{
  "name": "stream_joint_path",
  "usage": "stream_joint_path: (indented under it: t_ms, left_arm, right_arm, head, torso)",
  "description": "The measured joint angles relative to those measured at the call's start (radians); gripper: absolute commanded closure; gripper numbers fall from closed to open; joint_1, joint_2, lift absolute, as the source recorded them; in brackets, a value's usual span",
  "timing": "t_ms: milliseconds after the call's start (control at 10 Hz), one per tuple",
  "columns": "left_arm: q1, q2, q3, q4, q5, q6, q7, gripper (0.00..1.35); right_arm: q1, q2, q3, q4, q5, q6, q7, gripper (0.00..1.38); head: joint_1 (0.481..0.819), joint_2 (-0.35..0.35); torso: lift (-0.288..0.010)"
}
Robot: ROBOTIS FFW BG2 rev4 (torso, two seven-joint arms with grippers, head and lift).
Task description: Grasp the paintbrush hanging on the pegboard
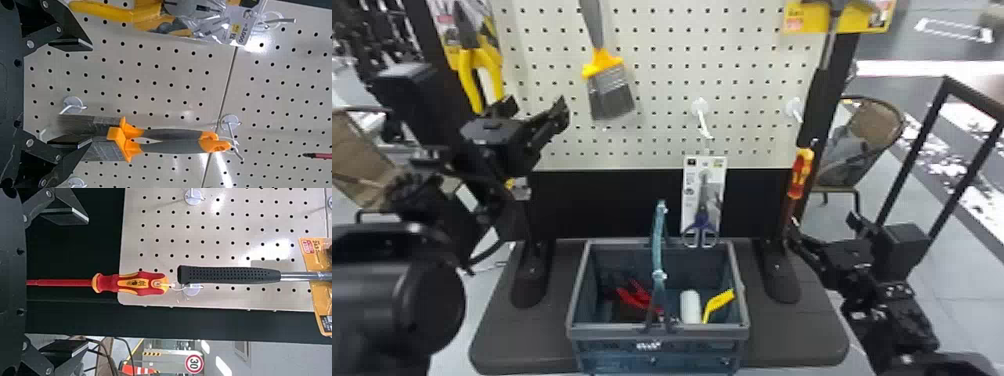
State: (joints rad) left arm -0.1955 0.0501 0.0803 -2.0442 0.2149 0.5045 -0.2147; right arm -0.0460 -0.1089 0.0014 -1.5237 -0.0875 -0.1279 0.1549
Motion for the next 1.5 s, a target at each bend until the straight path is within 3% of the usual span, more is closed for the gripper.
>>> stream_joint_path:
  t_ms: [200,500,1100,1500]
  left_arm:
    - [-0.07,0.011,0.014,-0.009,0.006,0.083,-0.048,0.44]
    - [-0.168,0.037,0.04,0.008,0.093,0.105,-0.112,0.44]
    - [-0.342,0.077,0.036,0.222,0.247,0.141,-0.333,0.47]
    - [-0.399,0.089,-0.006,0.306,0.297,0.147,-0.354,0.47]
  right_arm:
    - [-0.004,0.0,0.0,-0.001,0.0,0.001,0.0,0.18]
    - [-0.009,-0.002,0.002,-0.001,0.003,0.008,0.002,0.18]
    - [-0.013,-0.003,0.003,-0.003,0.005,0.012,0.006,0.18]
    - [-0.019,-0.005,0.005,-0.001,0.008,0.012,0.008,0.18]
  head:
    - [0.549,0.0]
    - [0.549,0.0]
    - [0.549,0.0]
    - [0.549,0.0]
  torso:
    - [-0.1]
    - [-0.1]
    - [-0.1]
    - [-0.1]
